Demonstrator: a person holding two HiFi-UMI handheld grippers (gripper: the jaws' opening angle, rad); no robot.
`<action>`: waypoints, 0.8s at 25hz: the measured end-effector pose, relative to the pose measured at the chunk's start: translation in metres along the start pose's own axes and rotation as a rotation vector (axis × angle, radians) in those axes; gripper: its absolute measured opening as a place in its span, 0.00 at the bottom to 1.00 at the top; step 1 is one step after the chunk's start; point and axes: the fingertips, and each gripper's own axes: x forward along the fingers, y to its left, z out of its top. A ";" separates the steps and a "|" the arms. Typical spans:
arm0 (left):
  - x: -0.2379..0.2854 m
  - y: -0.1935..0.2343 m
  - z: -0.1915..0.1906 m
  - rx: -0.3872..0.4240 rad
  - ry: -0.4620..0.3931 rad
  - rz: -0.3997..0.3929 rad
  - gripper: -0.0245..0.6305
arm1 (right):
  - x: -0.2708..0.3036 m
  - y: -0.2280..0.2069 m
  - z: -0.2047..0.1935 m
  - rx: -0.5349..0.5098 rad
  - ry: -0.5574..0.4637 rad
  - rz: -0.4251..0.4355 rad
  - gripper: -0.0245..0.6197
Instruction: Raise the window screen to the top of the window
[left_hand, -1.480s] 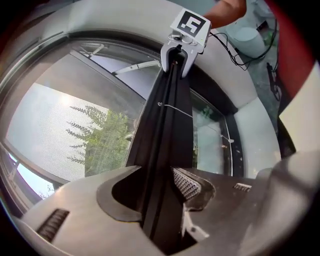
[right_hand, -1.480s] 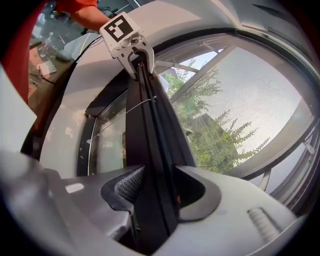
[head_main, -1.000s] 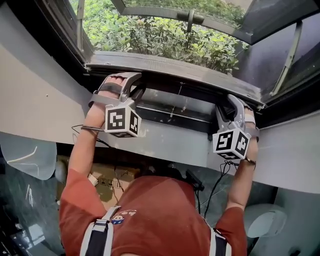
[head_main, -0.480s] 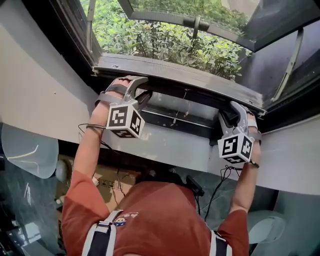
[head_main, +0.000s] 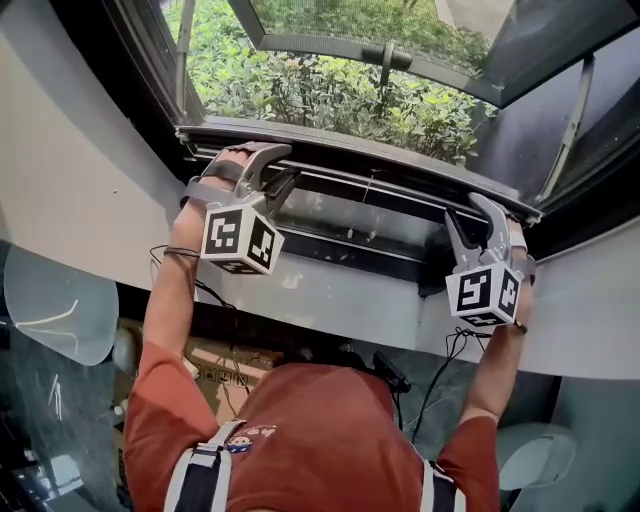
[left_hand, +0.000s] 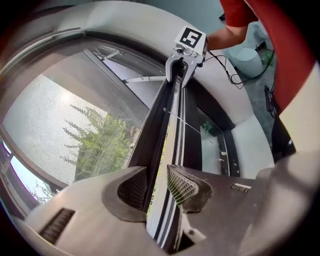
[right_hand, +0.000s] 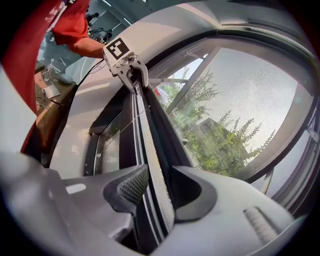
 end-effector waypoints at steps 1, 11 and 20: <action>-0.001 0.007 0.002 0.006 -0.004 0.023 0.21 | -0.001 -0.006 0.002 -0.006 -0.007 -0.023 0.26; -0.016 0.060 0.020 0.056 -0.047 0.196 0.12 | -0.017 -0.058 0.026 -0.099 -0.054 -0.222 0.13; -0.036 0.127 0.045 0.115 -0.085 0.363 0.12 | -0.038 -0.120 0.061 -0.162 -0.097 -0.329 0.13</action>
